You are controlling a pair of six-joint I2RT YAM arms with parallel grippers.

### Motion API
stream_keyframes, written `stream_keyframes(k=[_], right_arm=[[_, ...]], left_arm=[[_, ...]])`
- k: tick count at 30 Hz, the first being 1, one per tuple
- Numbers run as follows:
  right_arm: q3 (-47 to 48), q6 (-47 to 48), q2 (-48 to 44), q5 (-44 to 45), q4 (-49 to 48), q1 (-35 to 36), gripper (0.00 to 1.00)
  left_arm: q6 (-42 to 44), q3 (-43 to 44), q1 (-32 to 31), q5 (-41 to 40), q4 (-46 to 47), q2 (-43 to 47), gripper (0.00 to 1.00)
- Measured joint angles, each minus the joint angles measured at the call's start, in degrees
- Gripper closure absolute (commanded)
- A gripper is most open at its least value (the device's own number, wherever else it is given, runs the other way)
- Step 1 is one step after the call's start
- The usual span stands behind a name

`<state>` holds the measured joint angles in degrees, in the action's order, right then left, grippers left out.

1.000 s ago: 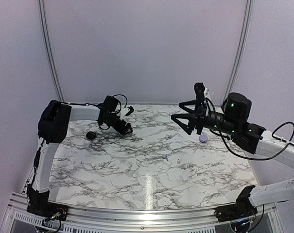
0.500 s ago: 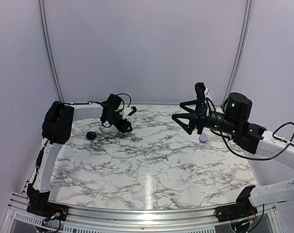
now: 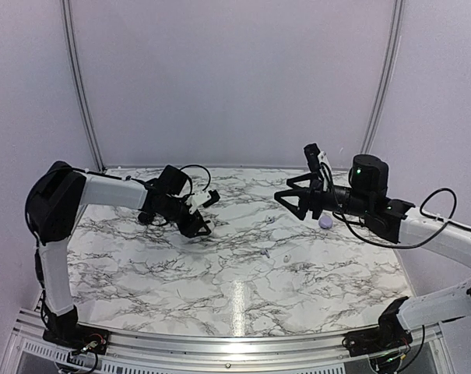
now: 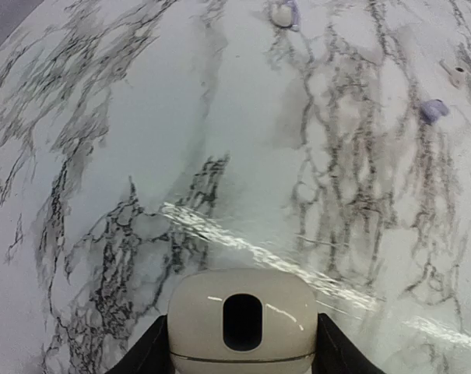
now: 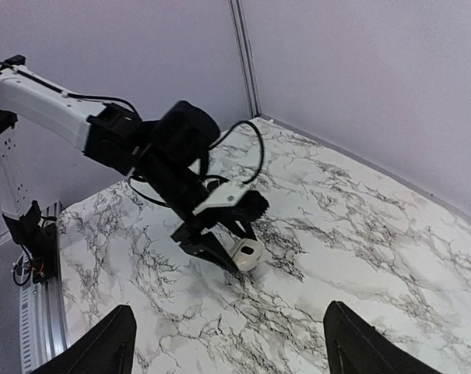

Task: Insert the wireless bluetooth earbuds into the charging case
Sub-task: Pick up the charging case from the center of the board, then pass from the left arm to the right

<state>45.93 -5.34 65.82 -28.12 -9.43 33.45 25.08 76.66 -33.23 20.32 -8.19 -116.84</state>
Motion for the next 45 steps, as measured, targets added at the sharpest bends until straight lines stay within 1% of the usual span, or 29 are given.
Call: stream_keyframes(k=[4,8,14,18,22,26,29,32,38,45], right_arm=[[-1.77,-2.25,2.36,-3.17,0.39,-3.28,0.20],[-2.01,-4.74,6.21,-8.70,0.57,-3.91,0.25],[-2.82,-10.12,10.38,-18.95,-0.07,-3.48,0.27],[-2.84,-12.33,11.41,-22.18,0.20,-1.64,0.27],[-2.40,-14.08,13.16,-24.87,0.55,1.77,0.28],[-1.44,-15.72,15.69,-27.15,0.55,3.78,0.29],[-0.68,-16.52,16.98,-28.02,0.63,4.70,0.34],[0.24,-17.20,18.12,-28.52,0.94,5.73,0.38],[1.53,-17.33,19.91,-29.31,1.88,8.13,0.39],[2.21,-17.97,22.58,-30.12,2.40,10.05,0.47]], left_arm=[[0.79,-10.86,-4.68,0.24,5.81,11.02,0.62],[2.40,-17.03,-10.54,-1.20,10.19,19.06,0.64],[5.95,-20.83,-20.92,-7.58,12.74,27.06,0.64],[8.07,-21.84,-25.03,-11.43,12.90,30.73,0.65],[10.78,-21.46,-28.61,-14.82,12.59,32.50,0.65],[13.86,-20.59,-32.02,-17.99,11.17,32.44,0.65],[15.85,-20.13,-33.97,-20.09,9.77,31.80,0.65],[17.16,-20.13,-34.73,-21.22,8.33,31.04,0.65],[18.88,-20.13,-35.15,-21.92,6.54,30.67,0.66],[20.09,-20.13,-36.85,-22.34,6.38,30.62,0.66]])
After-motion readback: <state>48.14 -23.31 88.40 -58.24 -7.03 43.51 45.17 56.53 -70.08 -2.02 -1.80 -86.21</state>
